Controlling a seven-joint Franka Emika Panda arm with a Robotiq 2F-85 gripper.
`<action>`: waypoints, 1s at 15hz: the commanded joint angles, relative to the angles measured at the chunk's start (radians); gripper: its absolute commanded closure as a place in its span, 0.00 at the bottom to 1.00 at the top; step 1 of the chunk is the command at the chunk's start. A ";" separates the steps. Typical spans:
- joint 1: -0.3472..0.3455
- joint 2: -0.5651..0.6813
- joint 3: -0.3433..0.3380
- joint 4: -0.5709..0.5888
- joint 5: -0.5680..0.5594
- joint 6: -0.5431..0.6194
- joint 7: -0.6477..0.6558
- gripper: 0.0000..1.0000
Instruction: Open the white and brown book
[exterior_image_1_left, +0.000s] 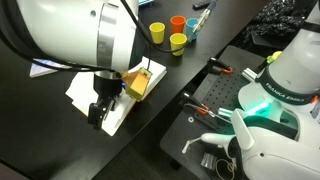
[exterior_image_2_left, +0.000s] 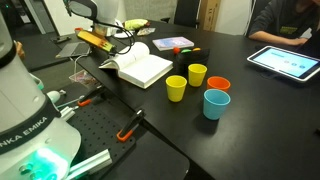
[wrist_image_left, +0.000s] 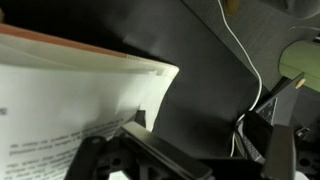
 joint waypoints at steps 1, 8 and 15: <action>0.017 0.086 0.006 0.070 0.072 0.071 -0.110 0.00; 0.017 0.108 0.005 0.088 0.059 0.042 -0.086 0.00; -0.044 0.006 0.007 0.059 0.039 -0.137 0.031 0.00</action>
